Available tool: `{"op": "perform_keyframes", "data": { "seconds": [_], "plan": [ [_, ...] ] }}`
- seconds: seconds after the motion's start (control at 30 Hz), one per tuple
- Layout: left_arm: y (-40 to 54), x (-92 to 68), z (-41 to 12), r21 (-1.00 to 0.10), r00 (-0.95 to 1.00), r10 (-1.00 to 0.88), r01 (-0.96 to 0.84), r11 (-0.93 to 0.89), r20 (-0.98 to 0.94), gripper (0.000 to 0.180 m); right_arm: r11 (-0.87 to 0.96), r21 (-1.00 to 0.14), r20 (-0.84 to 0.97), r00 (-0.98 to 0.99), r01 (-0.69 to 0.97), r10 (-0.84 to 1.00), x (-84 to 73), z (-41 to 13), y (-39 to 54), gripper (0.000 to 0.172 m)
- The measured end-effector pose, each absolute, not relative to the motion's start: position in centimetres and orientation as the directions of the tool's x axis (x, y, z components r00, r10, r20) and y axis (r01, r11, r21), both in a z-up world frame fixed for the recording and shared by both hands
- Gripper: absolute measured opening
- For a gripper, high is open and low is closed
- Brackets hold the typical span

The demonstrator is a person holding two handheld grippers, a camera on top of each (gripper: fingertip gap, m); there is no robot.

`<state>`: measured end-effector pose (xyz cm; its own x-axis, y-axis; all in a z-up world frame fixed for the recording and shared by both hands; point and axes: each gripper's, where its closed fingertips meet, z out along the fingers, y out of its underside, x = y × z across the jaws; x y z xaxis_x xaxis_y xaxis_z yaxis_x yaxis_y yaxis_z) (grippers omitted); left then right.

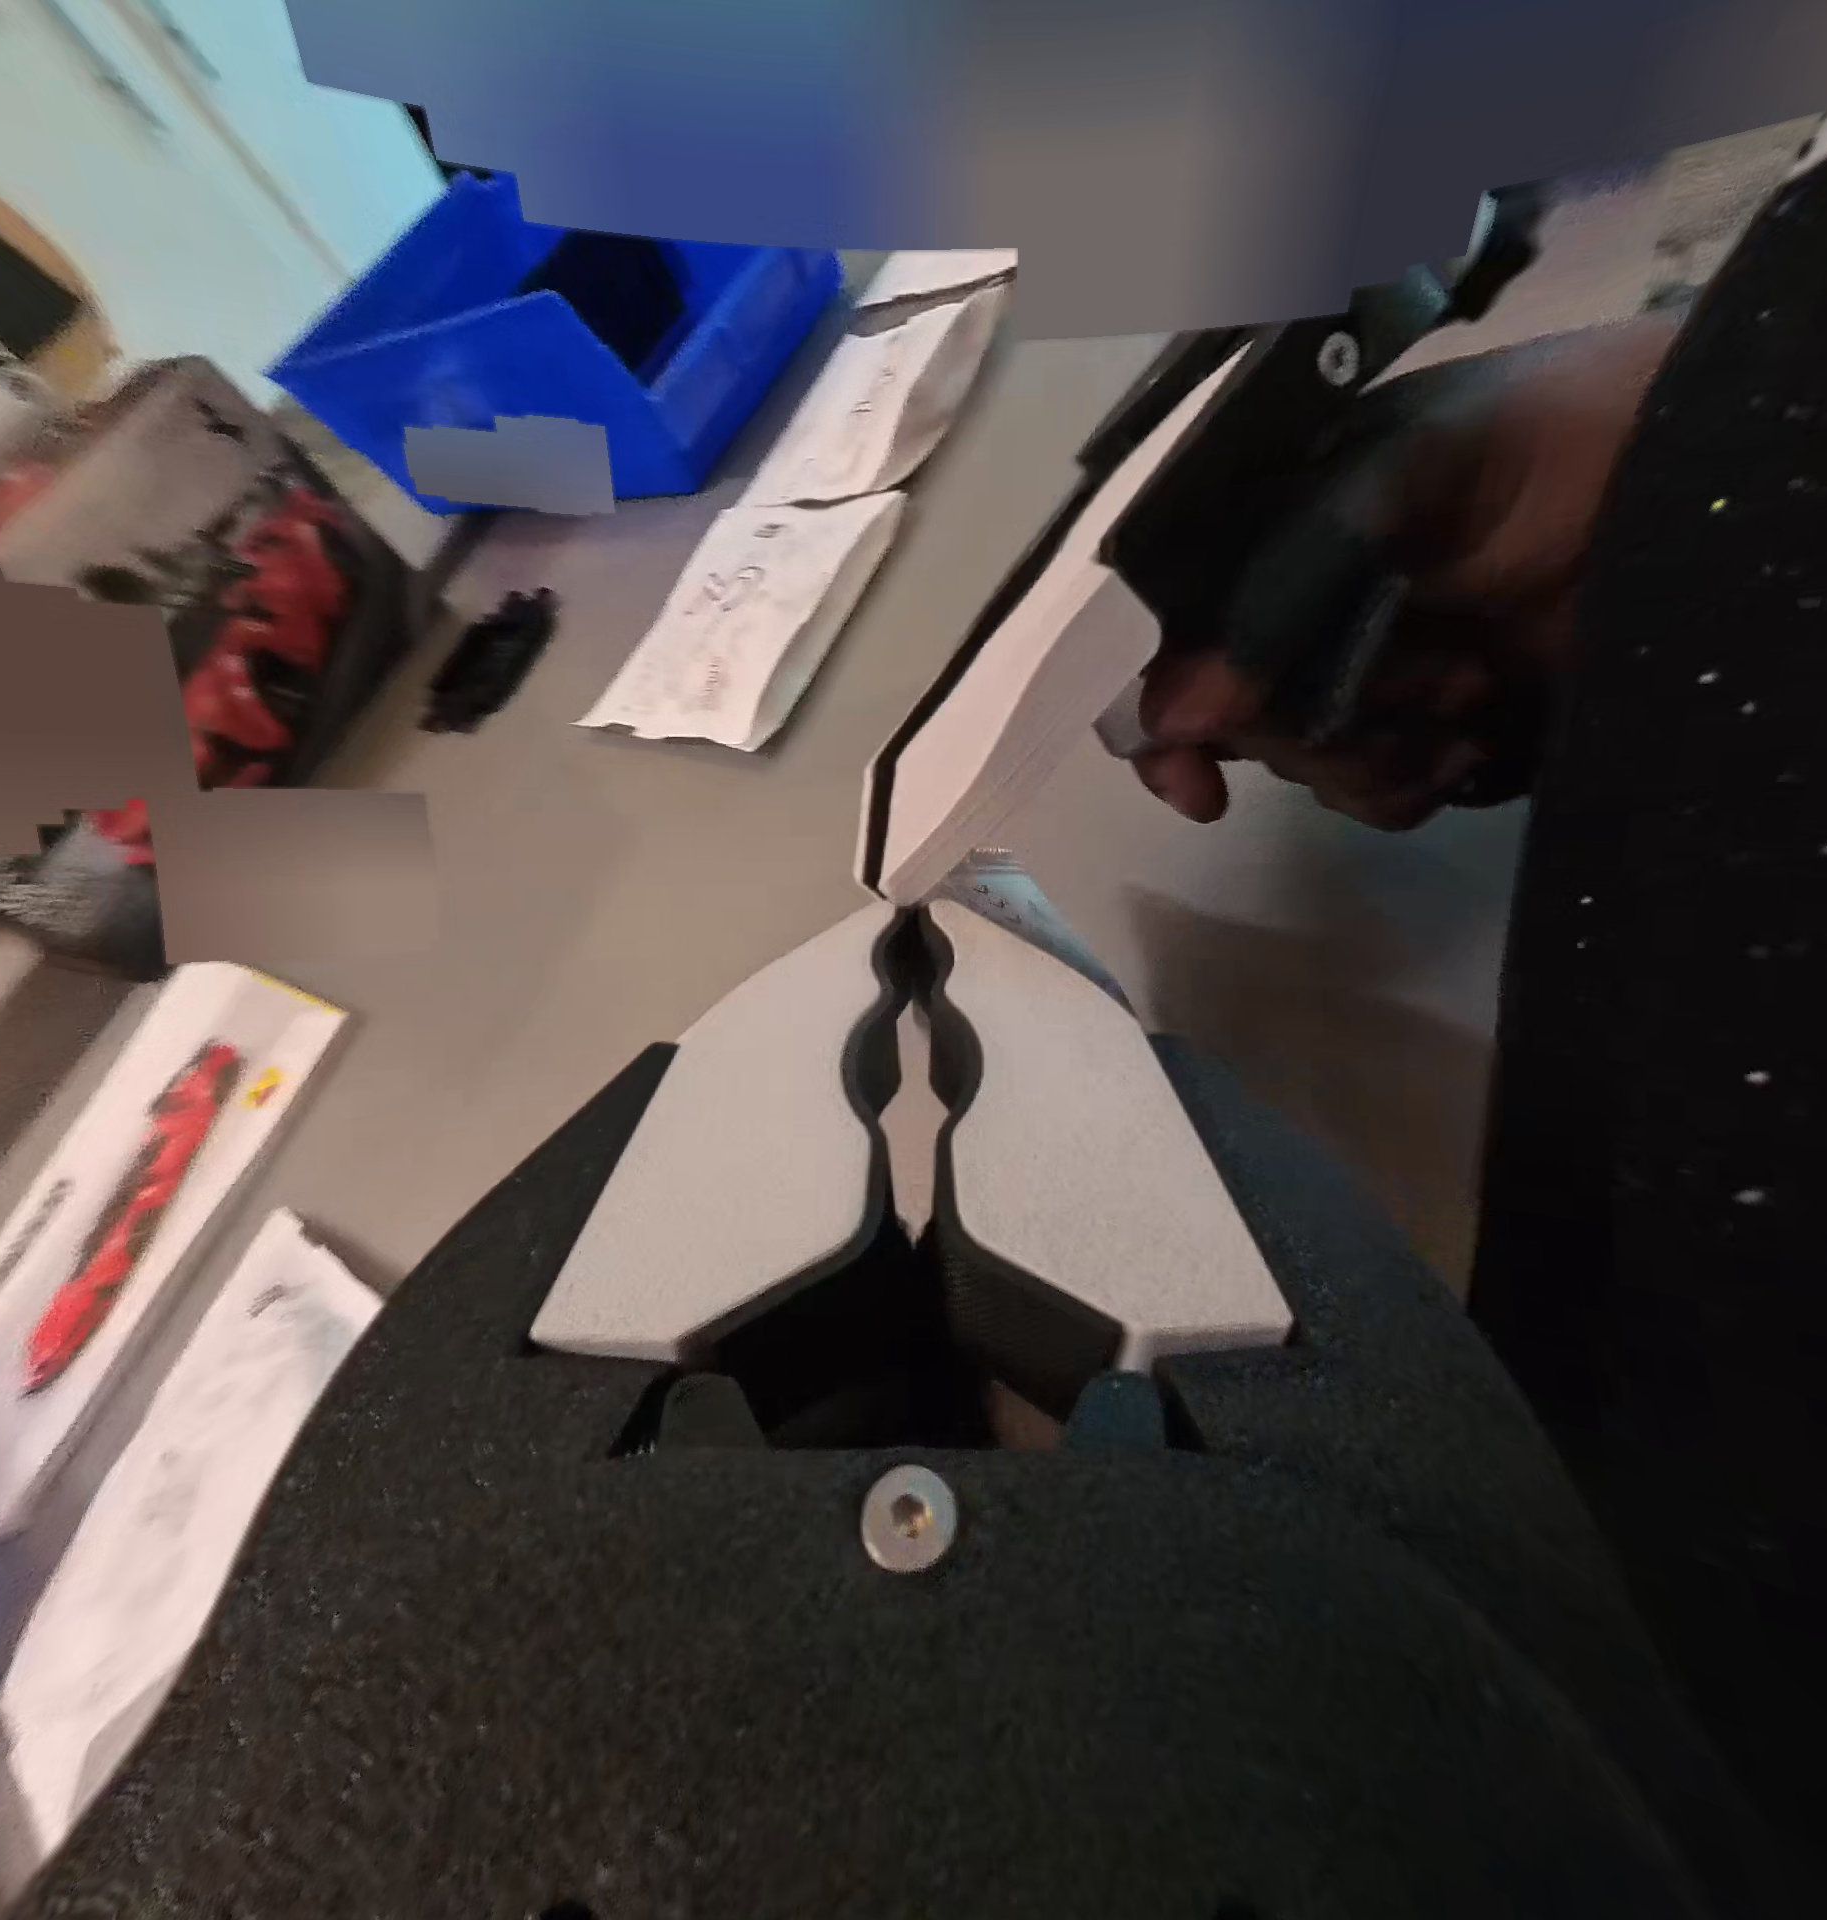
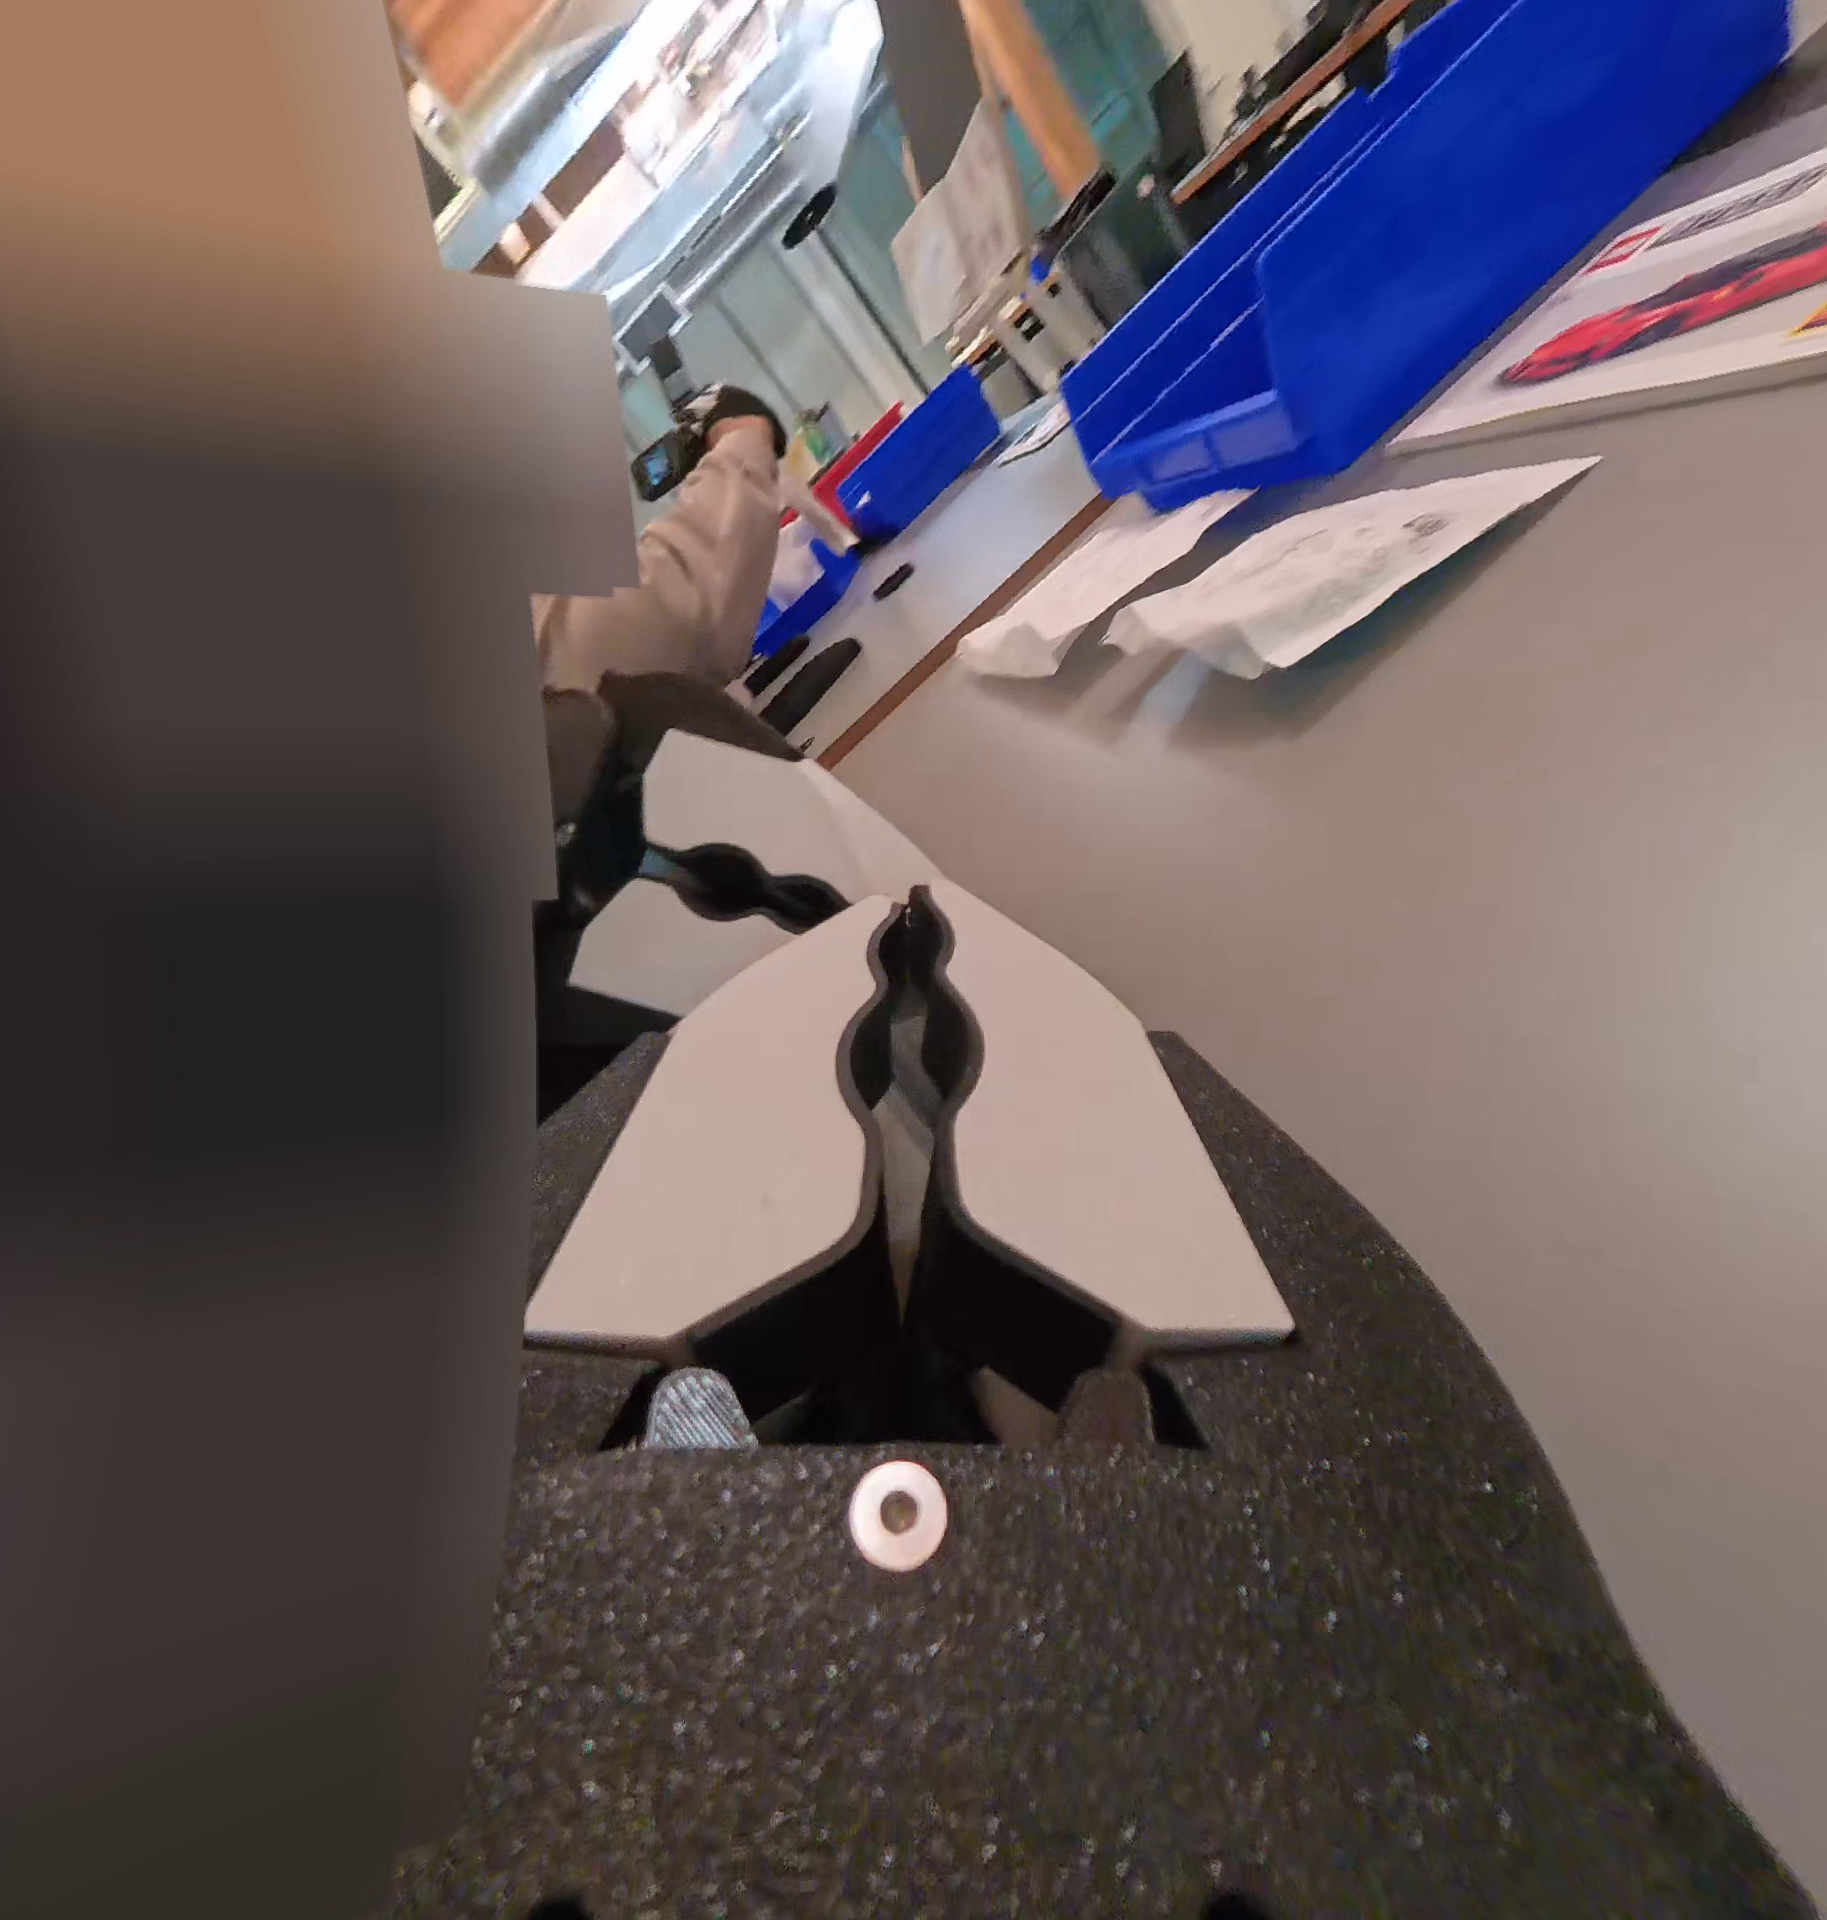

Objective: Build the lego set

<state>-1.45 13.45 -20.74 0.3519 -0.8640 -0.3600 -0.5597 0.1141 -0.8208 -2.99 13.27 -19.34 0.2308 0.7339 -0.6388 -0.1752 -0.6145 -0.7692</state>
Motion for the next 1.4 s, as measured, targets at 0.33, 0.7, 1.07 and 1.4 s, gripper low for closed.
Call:
{"op": "perform_keyframes", "data": {
  "seconds": [0.33, 0.7, 1.07, 1.4],
  "plan": [
    [14.2, -2.5, -20.6, -0.712, 0.445, -0.72, -0.695, 0.098, -0.532, 0.0, -0.456, -0.884, -0.457, 0.402, -0.105, 0.793, -3.5, -19.3, 14.1, 0.0],
    [14.7, -3.2, -21.1, -0.715, 0.511, -0.702, -0.699, -0.005, -0.495, 0.0, -0.243, -0.952, -0.116, 0.512, 0.188, 0.851, -4.1, -19.8, 14.9, 0.0],
    [15.1, -3.8, -21.2, -0.672, 0.492, -0.691, -0.74, -0.011, -0.53, 0.0, -0.287, -0.938, -0.164, 0.482, 0.193, 0.861, -4.7, -20.0, 15.5, 0.0],
    [15.9, -3.8, -20.4, -0.931, 0.606, -0.795, -0.302, -0.207, -0.02, 0.0, -0.438, -0.895, -0.44, 0.344, -0.089, 0.83, -3.8, -18.3, 16.2, 0.015]
  ]
}}
